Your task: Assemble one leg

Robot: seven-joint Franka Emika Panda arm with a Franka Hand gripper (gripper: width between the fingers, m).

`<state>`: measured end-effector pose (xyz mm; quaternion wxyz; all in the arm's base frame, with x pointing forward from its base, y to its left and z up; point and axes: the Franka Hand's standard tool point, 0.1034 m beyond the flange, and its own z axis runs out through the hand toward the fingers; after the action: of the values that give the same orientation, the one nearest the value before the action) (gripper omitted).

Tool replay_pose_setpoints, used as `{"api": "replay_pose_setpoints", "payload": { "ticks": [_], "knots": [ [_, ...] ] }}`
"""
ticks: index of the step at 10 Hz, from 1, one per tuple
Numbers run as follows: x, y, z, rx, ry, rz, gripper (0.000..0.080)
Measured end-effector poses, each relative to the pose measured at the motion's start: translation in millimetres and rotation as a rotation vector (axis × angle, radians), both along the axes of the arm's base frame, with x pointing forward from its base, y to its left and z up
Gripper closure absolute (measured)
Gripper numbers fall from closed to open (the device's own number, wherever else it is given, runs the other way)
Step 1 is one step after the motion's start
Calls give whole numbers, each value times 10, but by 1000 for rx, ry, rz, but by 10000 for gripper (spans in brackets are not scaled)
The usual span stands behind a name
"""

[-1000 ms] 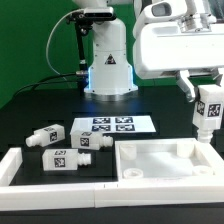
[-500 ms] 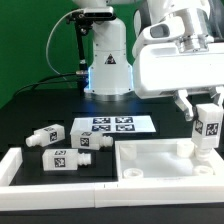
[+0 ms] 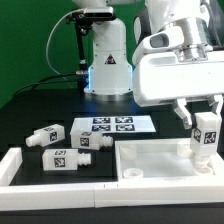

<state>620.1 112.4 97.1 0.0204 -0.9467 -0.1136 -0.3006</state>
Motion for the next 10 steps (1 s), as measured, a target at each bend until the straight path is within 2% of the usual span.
{"api": "replay_pose_setpoints", "payload": {
  "ticks": [2, 5, 10],
  "knots": [
    [68, 0, -10, 2, -10, -3, 512],
    [57, 10, -161, 1, 5, -3, 512],
    [33, 3, -169, 0, -8, -4, 512]
  ]
}}
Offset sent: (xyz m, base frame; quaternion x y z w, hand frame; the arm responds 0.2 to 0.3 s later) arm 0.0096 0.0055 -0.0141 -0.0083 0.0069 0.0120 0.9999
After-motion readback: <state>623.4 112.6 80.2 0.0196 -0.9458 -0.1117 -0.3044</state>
